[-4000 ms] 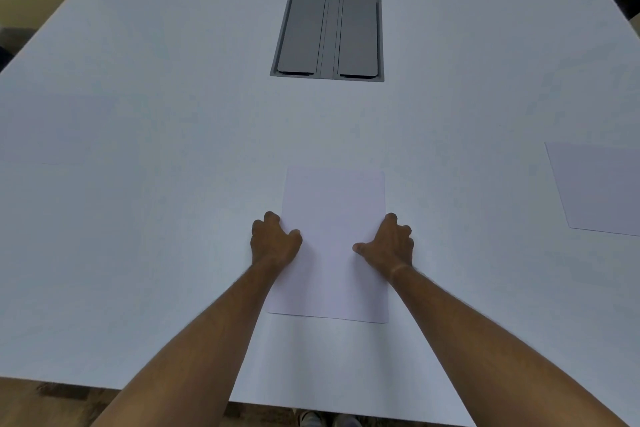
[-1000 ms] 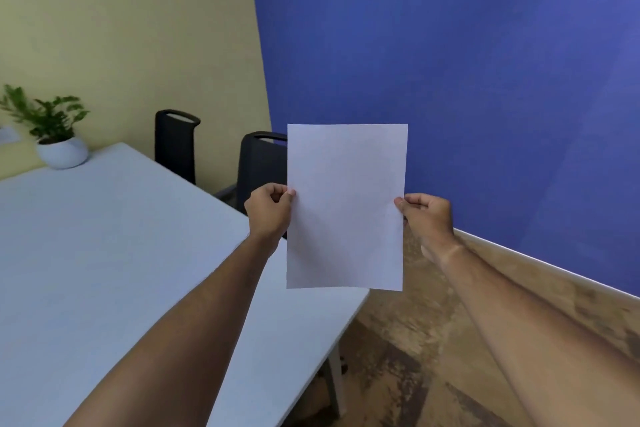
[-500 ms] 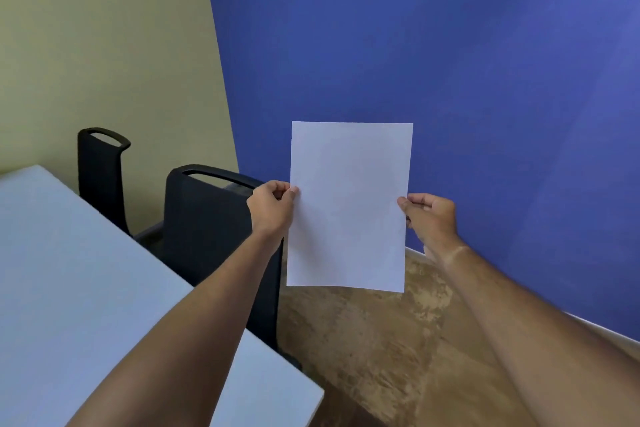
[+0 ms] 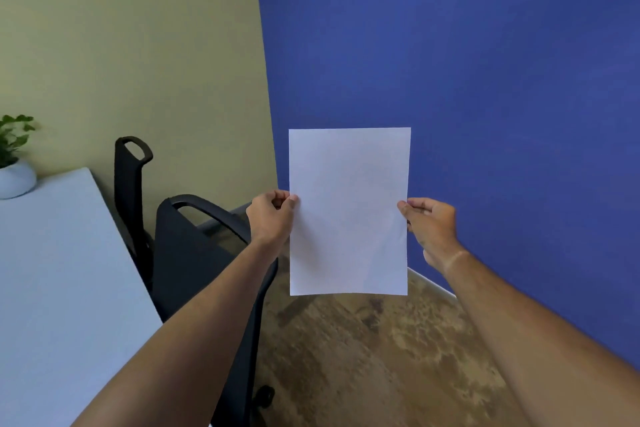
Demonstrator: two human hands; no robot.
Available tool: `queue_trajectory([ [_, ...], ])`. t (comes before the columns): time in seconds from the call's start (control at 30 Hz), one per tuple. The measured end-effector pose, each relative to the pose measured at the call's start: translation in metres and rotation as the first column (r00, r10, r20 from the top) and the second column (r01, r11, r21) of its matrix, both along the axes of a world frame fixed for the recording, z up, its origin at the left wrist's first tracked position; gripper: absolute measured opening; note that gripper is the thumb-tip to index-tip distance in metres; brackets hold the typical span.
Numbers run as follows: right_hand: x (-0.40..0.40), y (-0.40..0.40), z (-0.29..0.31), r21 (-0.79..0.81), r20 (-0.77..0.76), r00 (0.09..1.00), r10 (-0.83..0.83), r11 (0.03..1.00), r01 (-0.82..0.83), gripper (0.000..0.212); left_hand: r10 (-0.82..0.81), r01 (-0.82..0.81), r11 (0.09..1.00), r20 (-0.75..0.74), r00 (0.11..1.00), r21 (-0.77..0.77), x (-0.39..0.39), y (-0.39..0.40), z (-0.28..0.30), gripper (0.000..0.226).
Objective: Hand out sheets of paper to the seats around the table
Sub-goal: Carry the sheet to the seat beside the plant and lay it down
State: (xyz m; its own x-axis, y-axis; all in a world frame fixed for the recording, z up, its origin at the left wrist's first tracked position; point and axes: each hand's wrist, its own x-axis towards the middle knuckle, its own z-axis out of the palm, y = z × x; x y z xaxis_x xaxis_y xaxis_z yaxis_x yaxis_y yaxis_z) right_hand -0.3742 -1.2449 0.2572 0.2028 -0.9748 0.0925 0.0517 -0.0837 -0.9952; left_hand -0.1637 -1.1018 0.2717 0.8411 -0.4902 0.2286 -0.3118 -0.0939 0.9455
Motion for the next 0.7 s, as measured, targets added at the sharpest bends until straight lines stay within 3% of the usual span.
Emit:
queue_trajectory([
  [0.17,0.046,-0.081,0.003,-0.003,-0.024,0.987,0.157,0.988,-0.157,0.004,0.147,-0.148,0.989,-0.039,0.988,0.001,0.024,-0.055,-0.002,0.013],
  [0.4,0.137,-0.158,0.016,0.000,-0.012,0.956,0.292,0.957,-0.292,0.005,0.307,-0.307,0.952,-0.055,0.950,0.007,0.079,-0.102,0.006,0.013],
  [0.7,0.311,-0.225,-0.004,-0.010,-0.029,0.895,0.445,0.895,-0.446,0.013,0.445,-0.447,0.895,-0.089,0.891,0.000,0.220,-0.142,-0.011,0.014],
])
